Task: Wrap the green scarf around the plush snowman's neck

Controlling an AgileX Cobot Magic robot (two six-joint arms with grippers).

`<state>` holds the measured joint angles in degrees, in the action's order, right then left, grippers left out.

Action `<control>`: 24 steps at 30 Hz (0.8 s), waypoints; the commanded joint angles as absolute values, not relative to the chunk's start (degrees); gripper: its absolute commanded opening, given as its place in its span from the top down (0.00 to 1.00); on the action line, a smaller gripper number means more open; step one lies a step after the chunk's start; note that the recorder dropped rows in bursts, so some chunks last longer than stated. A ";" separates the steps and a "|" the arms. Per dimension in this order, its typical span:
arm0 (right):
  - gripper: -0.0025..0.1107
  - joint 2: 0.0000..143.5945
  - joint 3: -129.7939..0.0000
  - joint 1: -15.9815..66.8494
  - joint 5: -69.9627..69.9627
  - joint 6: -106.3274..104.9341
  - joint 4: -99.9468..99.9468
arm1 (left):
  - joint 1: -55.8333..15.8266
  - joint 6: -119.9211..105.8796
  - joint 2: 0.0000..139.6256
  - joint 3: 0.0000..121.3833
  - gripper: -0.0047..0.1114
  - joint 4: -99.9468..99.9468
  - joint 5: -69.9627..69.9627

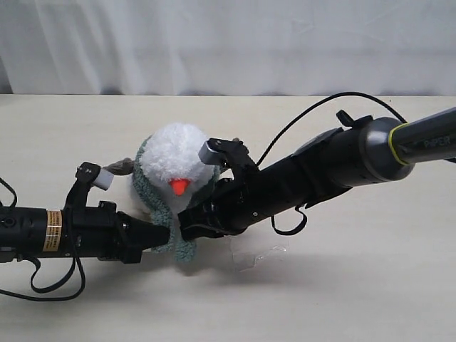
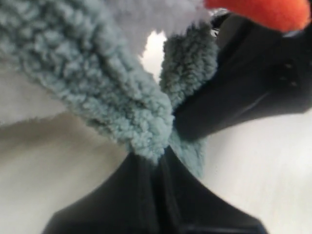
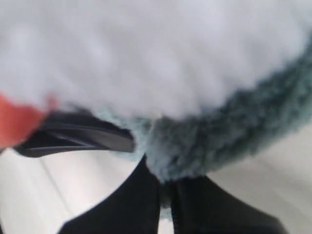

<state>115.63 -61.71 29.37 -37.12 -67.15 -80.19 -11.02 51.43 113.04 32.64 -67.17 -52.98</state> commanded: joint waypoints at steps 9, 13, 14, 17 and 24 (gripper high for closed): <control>0.94 111.48 -61.94 29.46 -41.70 -69.86 -82.92 | -11.39 50.87 113.22 32.82 0.85 -67.37 -58.00; 0.94 112.12 -61.94 29.46 -42.45 -71.31 -86.38 | -11.39 50.87 113.22 32.82 0.71 -68.39 -60.77; 0.94 112.12 -61.94 29.46 -43.73 -71.75 -87.46 | -11.39 50.87 113.22 32.82 0.69 -68.39 -60.18; 0.94 112.12 -61.94 29.46 -48.67 -74.59 -91.64 | -11.39 50.87 113.22 32.82 0.68 -67.43 -58.98; 0.94 112.22 -61.94 29.46 -43.79 -75.68 -91.39 | -11.39 50.87 113.22 32.82 0.67 -66.78 -61.69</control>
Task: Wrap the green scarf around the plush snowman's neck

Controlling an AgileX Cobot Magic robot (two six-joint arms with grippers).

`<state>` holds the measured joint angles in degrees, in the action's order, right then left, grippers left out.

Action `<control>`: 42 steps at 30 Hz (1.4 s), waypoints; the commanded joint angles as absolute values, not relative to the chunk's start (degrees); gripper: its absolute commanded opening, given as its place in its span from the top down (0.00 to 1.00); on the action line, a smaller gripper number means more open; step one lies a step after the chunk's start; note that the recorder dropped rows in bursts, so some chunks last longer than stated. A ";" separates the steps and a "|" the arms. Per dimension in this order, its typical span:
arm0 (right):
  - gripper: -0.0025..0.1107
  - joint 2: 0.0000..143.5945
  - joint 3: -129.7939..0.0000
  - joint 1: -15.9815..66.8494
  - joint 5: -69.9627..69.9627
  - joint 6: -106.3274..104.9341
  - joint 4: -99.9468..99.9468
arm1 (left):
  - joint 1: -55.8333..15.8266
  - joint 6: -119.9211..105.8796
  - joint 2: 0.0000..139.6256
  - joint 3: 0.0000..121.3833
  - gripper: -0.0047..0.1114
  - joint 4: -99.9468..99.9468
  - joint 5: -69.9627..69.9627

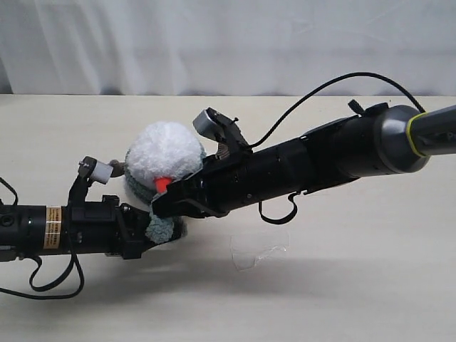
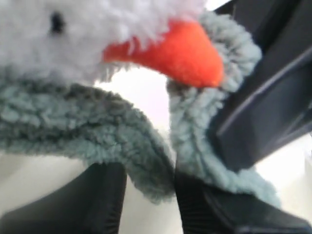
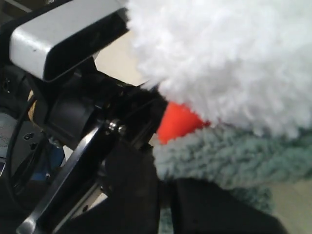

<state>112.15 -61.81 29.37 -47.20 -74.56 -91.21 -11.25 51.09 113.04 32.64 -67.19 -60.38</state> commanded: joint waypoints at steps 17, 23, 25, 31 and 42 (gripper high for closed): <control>0.41 112.22 -61.94 29.46 -40.40 -72.80 -86.09 | -11.39 48.73 113.22 32.82 0.38 -74.95 -66.72; 0.41 112.22 -61.94 29.46 -40.76 -72.57 -86.09 | -11.39 48.08 113.22 32.82 0.38 -73.73 -64.76; 0.41 112.22 -61.94 29.46 -40.55 -72.57 -85.99 | -11.39 48.08 113.22 32.82 0.38 -73.73 -64.76; 0.41 112.22 -61.94 29.46 -40.55 -70.54 -81.32 | -11.39 48.08 113.22 32.82 0.38 -72.85 -64.76; 0.41 112.22 -61.94 29.46 -40.55 -66.92 -71.53 | -11.39 48.08 113.22 32.82 0.54 -72.73 -64.76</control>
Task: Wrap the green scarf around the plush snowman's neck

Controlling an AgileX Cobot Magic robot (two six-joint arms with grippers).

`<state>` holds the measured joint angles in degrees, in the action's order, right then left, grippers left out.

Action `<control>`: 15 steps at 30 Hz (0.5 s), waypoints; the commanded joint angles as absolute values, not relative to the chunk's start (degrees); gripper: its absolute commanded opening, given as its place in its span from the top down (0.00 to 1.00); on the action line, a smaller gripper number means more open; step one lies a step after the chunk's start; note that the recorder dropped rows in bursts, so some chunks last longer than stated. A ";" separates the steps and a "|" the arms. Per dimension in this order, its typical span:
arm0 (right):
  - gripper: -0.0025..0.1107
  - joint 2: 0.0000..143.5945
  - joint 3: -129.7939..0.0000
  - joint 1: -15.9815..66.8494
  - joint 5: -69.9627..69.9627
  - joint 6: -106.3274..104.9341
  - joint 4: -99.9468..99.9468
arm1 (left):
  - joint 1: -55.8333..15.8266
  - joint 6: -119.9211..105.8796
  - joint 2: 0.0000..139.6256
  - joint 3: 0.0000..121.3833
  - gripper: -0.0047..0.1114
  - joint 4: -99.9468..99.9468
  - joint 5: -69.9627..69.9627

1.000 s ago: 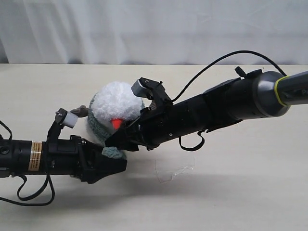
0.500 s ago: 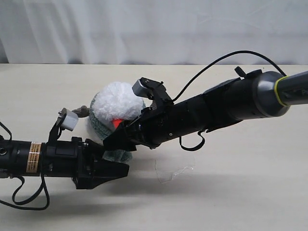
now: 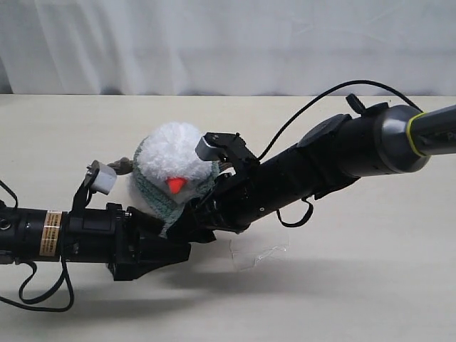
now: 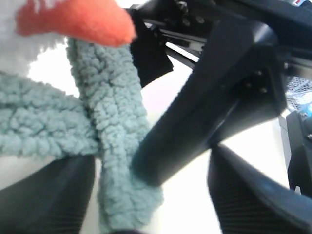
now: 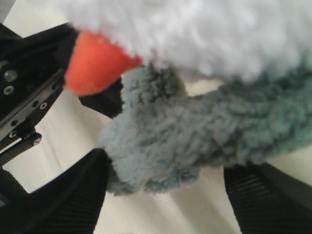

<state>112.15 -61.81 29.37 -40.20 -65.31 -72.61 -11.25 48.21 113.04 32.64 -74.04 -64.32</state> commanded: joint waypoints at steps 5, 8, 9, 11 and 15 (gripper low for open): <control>0.41 112.22 -61.94 29.46 -40.94 -67.21 -71.87 | -11.39 48.08 113.22 32.82 0.68 -72.73 -64.76; 0.41 112.22 -61.94 29.46 -40.94 -67.79 -74.89 | -11.39 48.08 113.22 32.82 0.68 -72.73 -65.22; 0.41 112.22 -61.94 29.46 -41.23 -68.49 -76.28 | -11.39 48.08 113.22 32.82 0.68 -72.73 -65.58; 0.41 112.22 -61.94 29.46 -42.08 -70.41 -78.88 | -11.39 47.92 113.22 32.82 0.68 -72.31 -66.30; 0.41 112.22 -61.94 29.46 -44.32 -71.59 -79.16 | -11.39 47.64 113.22 32.82 0.68 -70.50 -65.85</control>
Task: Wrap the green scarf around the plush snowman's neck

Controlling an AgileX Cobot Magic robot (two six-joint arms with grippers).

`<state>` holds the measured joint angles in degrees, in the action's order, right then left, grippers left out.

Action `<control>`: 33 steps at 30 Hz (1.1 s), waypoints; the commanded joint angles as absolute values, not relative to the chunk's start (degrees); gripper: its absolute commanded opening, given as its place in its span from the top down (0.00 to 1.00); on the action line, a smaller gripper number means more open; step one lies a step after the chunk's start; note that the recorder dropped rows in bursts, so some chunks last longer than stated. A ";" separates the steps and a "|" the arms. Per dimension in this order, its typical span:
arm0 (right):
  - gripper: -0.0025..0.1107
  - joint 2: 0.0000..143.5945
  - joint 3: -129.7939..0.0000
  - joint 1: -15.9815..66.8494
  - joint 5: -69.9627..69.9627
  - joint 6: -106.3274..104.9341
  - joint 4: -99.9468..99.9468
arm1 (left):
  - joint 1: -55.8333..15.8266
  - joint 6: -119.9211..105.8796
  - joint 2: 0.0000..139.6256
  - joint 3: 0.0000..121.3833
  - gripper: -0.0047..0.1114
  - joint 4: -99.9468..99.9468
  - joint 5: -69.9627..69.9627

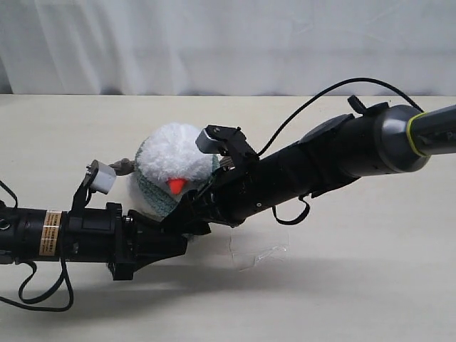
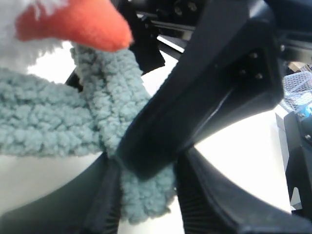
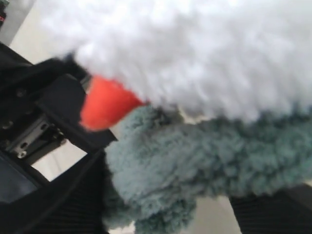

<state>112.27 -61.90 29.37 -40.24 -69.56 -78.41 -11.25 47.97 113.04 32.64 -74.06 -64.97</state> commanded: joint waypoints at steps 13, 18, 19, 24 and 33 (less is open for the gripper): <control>0.45 112.22 -61.94 29.46 -46.83 -67.86 -65.57 | -11.39 47.64 113.22 32.82 0.69 -70.07 -64.27; 0.50 111.45 -61.94 29.46 -46.74 -68.32 -65.44 | -11.39 47.64 113.22 32.82 0.69 -66.94 -60.95; 0.50 111.32 -61.94 29.46 -46.74 -68.32 -65.44 | -11.39 47.64 113.22 32.82 0.69 -66.67 -61.34; 0.50 111.18 -61.94 29.46 -46.75 -68.32 -64.96 | -11.39 46.04 113.22 32.82 0.78 -66.54 -64.98; 0.45 111.18 -61.94 29.46 -46.30 -67.24 -63.44 | -11.39 45.70 113.22 32.82 0.90 -64.22 -59.54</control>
